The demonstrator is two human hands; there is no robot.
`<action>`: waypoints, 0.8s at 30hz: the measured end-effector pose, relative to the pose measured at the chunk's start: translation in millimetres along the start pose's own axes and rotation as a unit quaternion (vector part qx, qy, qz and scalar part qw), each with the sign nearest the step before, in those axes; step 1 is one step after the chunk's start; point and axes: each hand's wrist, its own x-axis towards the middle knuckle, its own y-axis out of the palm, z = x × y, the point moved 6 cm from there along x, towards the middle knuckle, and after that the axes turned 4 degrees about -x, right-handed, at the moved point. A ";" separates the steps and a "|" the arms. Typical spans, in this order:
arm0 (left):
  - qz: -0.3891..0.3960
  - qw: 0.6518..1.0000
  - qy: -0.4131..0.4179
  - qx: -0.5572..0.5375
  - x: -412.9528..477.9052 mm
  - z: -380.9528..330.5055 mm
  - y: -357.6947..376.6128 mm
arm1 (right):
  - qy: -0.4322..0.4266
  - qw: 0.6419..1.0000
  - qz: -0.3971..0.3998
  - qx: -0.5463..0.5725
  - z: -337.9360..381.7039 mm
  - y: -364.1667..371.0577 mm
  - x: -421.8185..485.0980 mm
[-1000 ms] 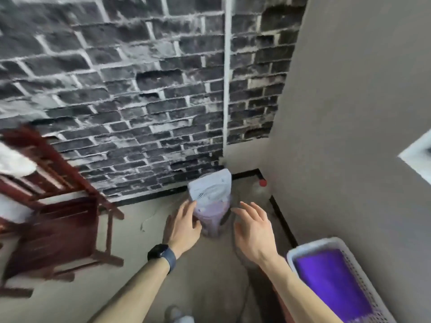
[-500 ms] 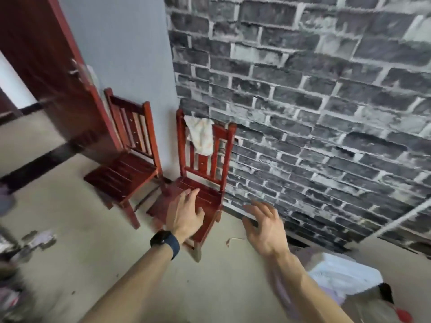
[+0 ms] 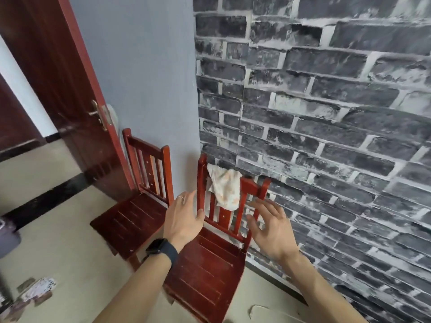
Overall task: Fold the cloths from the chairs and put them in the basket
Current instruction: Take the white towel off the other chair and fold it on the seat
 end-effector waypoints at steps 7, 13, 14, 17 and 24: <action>0.065 0.997 -0.033 0.007 136.9 -4.6 51.7 | 0.037 0.998 0.035 -0.028 -51.1 50.4 132.0; 0.166 0.975 -0.131 -0.071 204.8 21.3 126.8 | 0.103 0.967 0.180 -0.149 -96.6 132.9 200.0; 0.176 0.969 -0.146 -0.092 212.7 24.5 138.6 | 0.113 0.960 0.195 -0.164 -103.2 145.2 201.8; 0.172 0.933 -0.237 -0.210 237.1 35.3 171.2 | 0.136 0.947 0.213 -0.197 -116.5 173.3 197.9; 0.146 0.884 -0.346 -0.279 283.0 64.2 218.9 | 0.177 0.940 0.209 -0.206 -123.0 195.8 195.3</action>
